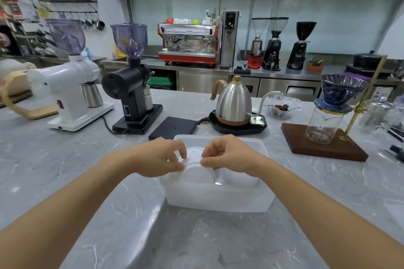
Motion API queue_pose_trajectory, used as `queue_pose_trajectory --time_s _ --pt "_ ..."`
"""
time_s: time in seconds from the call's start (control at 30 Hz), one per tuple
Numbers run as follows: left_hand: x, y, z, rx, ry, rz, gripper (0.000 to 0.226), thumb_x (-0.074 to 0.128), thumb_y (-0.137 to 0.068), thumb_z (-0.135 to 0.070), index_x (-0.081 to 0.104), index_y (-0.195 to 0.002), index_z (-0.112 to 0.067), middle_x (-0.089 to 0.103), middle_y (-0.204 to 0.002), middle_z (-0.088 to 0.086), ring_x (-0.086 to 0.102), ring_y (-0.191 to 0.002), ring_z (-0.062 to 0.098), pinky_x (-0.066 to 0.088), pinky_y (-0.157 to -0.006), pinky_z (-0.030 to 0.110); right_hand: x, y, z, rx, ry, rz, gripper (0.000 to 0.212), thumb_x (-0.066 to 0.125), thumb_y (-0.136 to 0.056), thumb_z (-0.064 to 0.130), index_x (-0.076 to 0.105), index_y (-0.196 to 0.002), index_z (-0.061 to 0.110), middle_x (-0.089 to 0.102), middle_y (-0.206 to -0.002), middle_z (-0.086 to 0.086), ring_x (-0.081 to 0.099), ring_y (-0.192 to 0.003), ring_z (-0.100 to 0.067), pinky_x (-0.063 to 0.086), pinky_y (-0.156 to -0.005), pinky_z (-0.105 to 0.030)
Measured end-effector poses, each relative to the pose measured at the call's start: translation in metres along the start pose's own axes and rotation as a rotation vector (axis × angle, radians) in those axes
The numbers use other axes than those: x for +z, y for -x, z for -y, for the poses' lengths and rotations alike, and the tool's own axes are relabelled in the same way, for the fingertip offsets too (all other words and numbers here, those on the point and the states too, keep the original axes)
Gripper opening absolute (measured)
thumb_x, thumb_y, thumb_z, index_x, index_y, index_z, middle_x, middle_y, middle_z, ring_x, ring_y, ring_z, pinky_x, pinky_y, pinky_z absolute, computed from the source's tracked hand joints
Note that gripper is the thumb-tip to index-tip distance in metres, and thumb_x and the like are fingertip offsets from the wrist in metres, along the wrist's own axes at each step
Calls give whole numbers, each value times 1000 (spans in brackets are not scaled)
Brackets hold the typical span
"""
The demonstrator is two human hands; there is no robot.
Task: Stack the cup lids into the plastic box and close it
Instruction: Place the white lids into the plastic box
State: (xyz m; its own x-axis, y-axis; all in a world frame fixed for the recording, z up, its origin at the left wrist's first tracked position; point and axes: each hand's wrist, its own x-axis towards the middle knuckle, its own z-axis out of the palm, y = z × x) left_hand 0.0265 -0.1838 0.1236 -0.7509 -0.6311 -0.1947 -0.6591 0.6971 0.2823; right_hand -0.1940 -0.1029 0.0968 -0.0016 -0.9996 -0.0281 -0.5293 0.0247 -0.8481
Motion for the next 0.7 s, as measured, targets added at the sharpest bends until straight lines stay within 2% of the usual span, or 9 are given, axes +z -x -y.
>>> queue_pose_trajectory --time_s 0.13,0.27,0.43,0.5,0.57,0.7 --pt "2 -3 -2 0 -52 -54 22 58 -101 -37 66 -120 -32 72 -116 -11 60 -104 13 52 -95 35 3 -1 0 34 22 -53 20 83 -78 26 76 -84 7 78 -86 -16 76 -79 -29 63 -80 -39" --pt "6 -7 -3 28 -94 -109 22 60 -99 -27 77 -111 -22 78 -111 -12 69 -102 11 52 -91 26 6 -1 -1 22 188 -123 19 77 -81 29 77 -76 11 77 -74 -12 75 -74 -25 60 -71 -33" --pt "5 -11 -5 19 -133 -95 23 58 -97 -22 79 -102 -13 80 -99 2 71 -95 24 56 -90 40 7 -2 1 29 216 -112 19 74 -85 26 77 -75 9 78 -76 -9 76 -66 -18 56 -59 -19" --pt "1 -10 -5 14 -129 -112 21 62 -94 -22 79 -106 -20 80 -99 -2 70 -91 18 56 -89 37 8 -4 1 20 218 -112 18 73 -84 24 77 -75 9 78 -76 -8 76 -65 -16 56 -58 -18" --pt "-1 -10 -7 16 -125 -149 24 65 -92 -21 77 -112 -26 79 -99 -7 68 -88 11 56 -87 32 10 -5 0 18 212 -119 18 73 -84 25 78 -76 10 78 -75 -9 76 -65 -17 60 -63 -23" --pt "1 -11 -13 30 -148 -171 27 63 -92 -12 81 -110 -23 80 -102 -3 71 -94 16 57 -88 35 14 -6 -2 13 210 -124 20 72 -85 27 76 -72 12 78 -72 -9 74 -63 -18 57 -57 -20"
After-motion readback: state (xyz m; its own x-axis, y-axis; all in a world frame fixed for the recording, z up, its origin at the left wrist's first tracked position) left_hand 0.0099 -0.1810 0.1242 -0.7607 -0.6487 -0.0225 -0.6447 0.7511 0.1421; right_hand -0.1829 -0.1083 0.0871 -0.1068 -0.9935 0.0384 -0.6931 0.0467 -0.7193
